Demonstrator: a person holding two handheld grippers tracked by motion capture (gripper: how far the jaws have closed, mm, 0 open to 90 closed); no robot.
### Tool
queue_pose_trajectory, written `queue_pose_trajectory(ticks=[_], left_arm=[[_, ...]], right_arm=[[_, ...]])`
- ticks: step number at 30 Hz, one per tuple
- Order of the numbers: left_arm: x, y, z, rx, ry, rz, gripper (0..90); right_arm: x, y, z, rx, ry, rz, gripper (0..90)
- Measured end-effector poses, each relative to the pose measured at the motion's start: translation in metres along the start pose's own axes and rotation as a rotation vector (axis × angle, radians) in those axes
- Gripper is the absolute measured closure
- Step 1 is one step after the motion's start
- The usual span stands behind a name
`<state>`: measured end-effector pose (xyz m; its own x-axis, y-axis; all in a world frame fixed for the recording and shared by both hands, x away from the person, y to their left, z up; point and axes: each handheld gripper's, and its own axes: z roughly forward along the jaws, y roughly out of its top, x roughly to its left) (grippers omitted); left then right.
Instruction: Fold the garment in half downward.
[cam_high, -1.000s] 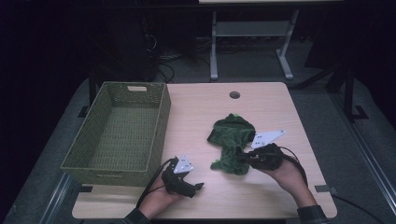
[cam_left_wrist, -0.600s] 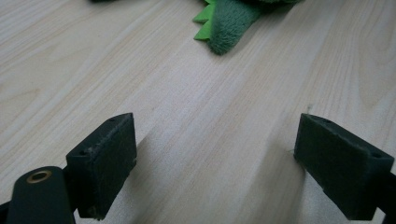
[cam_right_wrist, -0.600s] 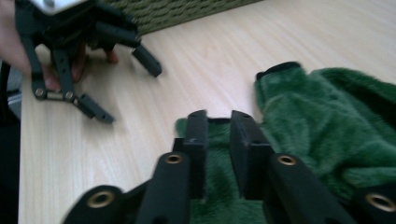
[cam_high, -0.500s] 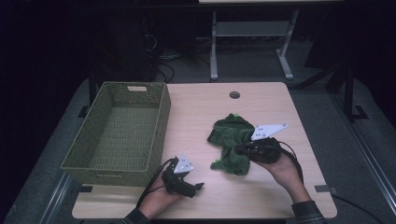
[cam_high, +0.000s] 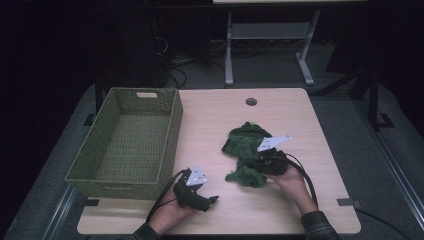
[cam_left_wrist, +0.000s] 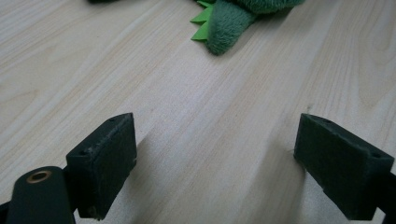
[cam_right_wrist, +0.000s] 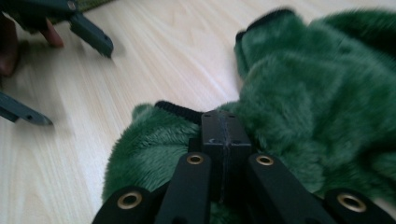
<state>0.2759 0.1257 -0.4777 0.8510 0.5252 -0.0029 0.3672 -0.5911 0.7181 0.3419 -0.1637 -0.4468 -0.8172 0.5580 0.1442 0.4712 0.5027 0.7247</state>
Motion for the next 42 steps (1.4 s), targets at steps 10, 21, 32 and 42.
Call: queue_pose_trajectory(ticks=[10,21,32,42], left_arm=[[0.000,0.000,0.000,-0.001,-0.001,0.001,12.4],[0.000,0.003,0.002,0.004,0.011,-0.009,12.4],[0.007,0.028,0.002,0.012,-0.021,-0.031,13.8],[0.019,0.070,0.007,-0.032,-0.037,0.026,20.7]], right_arm=[[0.003,-0.013,0.014,0.071,-0.038,0.018,90.0],[0.009,-0.009,0.002,0.013,-0.083,0.002,84.4],[-0.002,0.001,-0.026,-0.069,-0.093,0.030,64.7],[-0.019,0.011,-0.039,-0.064,-0.120,0.051,58.2]])
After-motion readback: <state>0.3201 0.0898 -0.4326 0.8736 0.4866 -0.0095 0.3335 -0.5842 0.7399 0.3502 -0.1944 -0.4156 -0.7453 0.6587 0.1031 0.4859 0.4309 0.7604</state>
